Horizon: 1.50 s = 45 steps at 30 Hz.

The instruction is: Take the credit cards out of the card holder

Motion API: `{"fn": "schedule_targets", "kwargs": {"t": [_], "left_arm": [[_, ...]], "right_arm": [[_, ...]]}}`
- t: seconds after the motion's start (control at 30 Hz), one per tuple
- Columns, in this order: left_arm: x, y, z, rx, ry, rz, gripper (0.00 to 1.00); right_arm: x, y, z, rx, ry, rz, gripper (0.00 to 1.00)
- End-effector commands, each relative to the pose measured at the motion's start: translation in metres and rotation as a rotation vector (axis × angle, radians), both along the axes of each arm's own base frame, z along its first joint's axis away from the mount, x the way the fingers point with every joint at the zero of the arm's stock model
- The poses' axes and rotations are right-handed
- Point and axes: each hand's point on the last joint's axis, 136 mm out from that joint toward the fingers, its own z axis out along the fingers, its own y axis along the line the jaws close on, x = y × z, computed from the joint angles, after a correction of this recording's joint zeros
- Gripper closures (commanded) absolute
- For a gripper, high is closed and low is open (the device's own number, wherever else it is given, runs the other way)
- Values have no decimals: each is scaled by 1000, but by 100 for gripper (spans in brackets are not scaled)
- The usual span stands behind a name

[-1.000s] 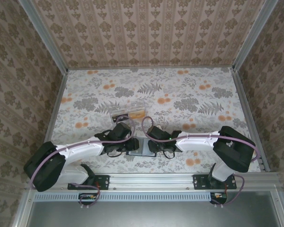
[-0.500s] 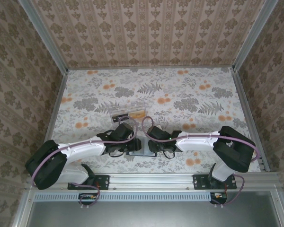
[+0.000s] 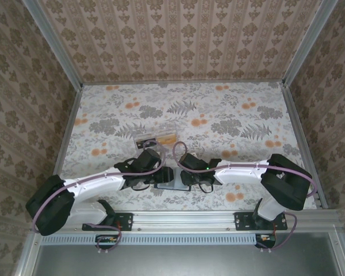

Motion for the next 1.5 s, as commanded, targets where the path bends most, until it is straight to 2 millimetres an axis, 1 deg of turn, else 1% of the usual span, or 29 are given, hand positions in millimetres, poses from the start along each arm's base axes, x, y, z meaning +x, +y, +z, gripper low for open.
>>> {"fn": "schedule_targets", "kwargs": {"t": [0.0, 0.13, 0.27, 0.4, 0.5, 0.6, 0.73, 0.9, 1.03, 1.1, 1.23, 1.37, 1.47], "left_arm": [[2, -4, 13, -7, -30, -25, 35], [1, -4, 8, 4, -19, -29, 35], [1, -3, -1, 21, -5, -26, 35], [-1, -8, -8, 18, 17, -35, 35], [-1, -11, -9, 11, 18, -44, 35], [-2, -15, -7, 0, 16, -51, 35], [-4, -23, 2, -50, 6, -67, 35], [-5, -29, 11, -93, -10, -84, 31], [-7, -31, 12, -101, -10, -91, 29], [-6, -30, 11, -95, -8, -90, 29], [-4, -18, 12, -27, -27, -68, 29], [-2, -11, 23, 3, -64, -56, 28], [-1, -11, 27, -6, -76, -57, 28]], "right_arm": [[1, -7, 5, -30, -15, -1, 66], [1, -6, 3, -30, -10, 0, 66], [0, -5, 3, -25, -9, 2, 66], [0, -5, 2, -25, -9, 2, 66], [0, -6, 1, -27, -8, 1, 66], [-1, -6, 0, -28, -5, 3, 66], [-1, -6, -2, -29, -3, 2, 66], [-1, -6, -3, -27, 0, 2, 66], [-1, -5, -4, -25, 1, 1, 66], [-2, -5, -4, -27, 3, 1, 66], [-1, -8, -2, -36, -4, -4, 67], [1, -20, 8, -57, -35, -32, 67], [0, -30, 14, -69, -55, -52, 66]]}}
